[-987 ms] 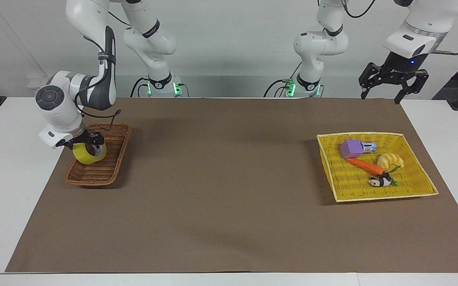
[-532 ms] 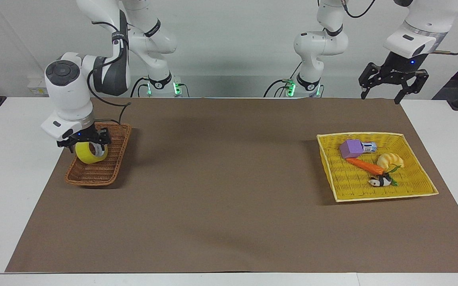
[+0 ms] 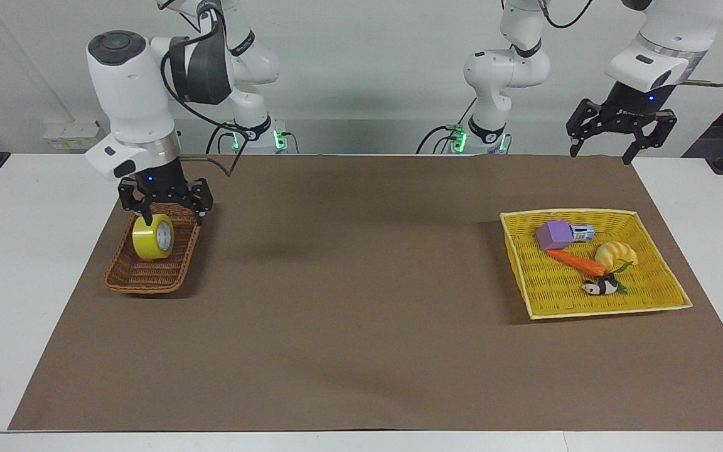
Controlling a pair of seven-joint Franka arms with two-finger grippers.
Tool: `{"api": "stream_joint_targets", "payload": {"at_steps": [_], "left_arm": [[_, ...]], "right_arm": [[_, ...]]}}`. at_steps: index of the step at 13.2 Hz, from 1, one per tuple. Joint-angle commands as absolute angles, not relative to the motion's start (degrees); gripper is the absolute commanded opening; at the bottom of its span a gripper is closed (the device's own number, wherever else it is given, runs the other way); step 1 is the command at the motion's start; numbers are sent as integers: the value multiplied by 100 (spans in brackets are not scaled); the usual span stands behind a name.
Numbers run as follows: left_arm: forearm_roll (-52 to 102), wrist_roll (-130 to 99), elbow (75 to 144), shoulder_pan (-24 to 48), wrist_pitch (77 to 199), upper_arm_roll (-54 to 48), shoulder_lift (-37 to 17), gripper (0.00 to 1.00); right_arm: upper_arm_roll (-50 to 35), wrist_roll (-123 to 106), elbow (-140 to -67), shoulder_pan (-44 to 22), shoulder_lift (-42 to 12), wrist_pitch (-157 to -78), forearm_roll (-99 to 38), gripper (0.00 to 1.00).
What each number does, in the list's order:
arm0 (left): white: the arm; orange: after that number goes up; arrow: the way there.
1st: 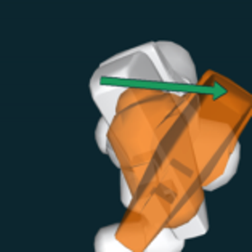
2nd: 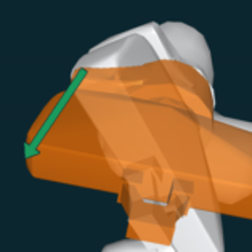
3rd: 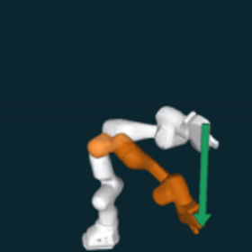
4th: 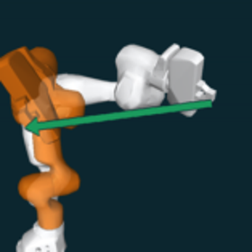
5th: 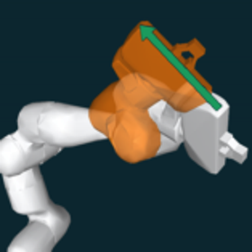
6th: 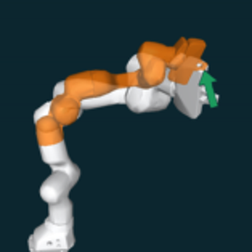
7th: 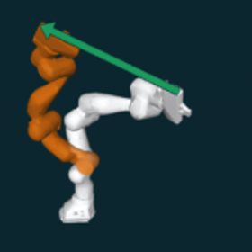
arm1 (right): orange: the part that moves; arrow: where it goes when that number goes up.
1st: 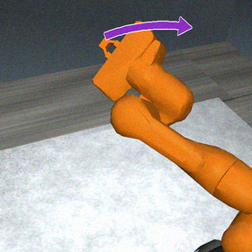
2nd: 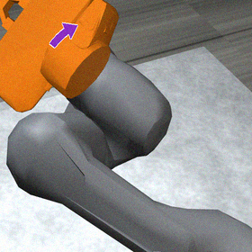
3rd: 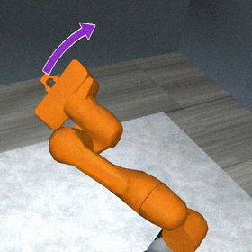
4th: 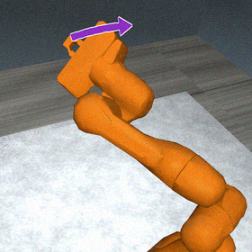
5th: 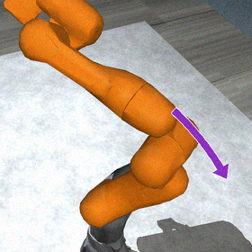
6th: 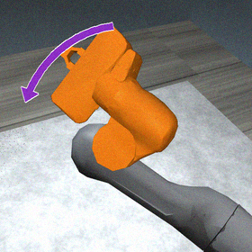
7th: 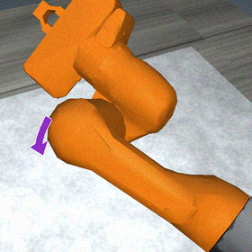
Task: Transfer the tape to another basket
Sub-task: 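Carry the tape with the right gripper into the wicker basket, then open the right gripper and raise it above the wicker basket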
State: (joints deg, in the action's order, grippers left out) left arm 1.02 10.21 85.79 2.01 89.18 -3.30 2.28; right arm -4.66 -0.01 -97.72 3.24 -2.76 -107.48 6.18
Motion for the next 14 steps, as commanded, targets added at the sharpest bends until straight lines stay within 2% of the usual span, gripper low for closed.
{"api": "stream_joint_targets", "payload": {"at_steps": [1,6,14], "left_arm": [[-18,1099,8604,141,8842,-378,290,100],[-18,1099,8604,149,8842,-378,299,100],[-18,1099,8604,141,8842,-378,290,100]], "right_arm": [[-378,97,-9345,457,-220,-9997,352,100],[-369,281,-8693,475,-88,-8773,150,100],[-369,264,-8736,475,-18,-8833,141,100]]}}
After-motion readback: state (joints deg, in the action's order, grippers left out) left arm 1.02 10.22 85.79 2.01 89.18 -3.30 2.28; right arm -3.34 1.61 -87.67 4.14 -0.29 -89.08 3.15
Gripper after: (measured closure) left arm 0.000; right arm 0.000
